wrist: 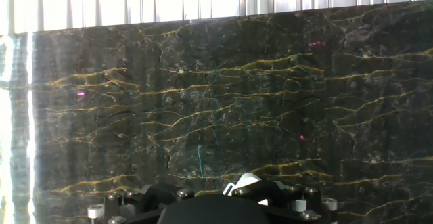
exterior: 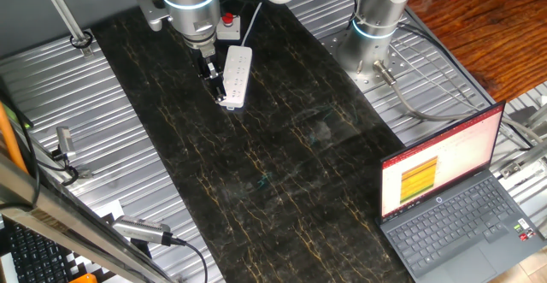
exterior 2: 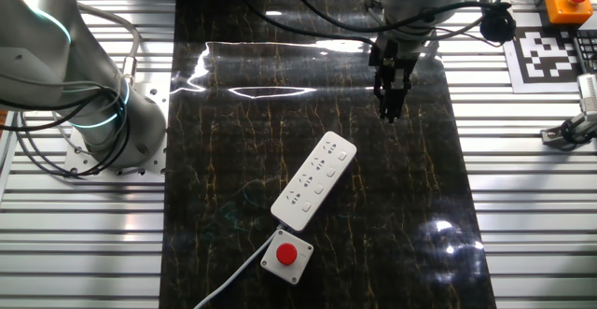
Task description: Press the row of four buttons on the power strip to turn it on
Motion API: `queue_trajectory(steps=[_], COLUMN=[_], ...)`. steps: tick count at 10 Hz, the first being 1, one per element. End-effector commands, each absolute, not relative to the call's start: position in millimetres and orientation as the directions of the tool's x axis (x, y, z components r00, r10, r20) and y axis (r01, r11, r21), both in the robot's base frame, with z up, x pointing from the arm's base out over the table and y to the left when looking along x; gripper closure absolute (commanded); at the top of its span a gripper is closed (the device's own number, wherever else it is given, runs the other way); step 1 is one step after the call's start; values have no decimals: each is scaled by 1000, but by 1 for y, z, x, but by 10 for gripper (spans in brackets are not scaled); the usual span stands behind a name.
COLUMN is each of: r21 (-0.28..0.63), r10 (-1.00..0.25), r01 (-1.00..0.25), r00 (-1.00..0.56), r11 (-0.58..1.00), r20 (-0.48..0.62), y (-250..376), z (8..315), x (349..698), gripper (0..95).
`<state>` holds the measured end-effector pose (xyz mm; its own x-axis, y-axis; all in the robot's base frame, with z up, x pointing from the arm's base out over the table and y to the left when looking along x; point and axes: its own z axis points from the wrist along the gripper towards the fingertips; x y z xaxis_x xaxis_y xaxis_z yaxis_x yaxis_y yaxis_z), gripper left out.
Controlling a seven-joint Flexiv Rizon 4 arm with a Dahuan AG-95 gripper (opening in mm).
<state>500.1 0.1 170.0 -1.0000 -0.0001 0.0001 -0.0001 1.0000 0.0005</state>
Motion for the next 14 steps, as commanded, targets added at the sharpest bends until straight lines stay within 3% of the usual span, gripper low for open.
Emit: queue_trajectory(steps=[1,14], r21=[55,53], r10=[-188,-242], r01=[-189,-241], r00=[-982,-970], r11=[981,969], r20=[-10,0], y=[0,0], z=[170,169], x=[500,500], gripper=[950,950])
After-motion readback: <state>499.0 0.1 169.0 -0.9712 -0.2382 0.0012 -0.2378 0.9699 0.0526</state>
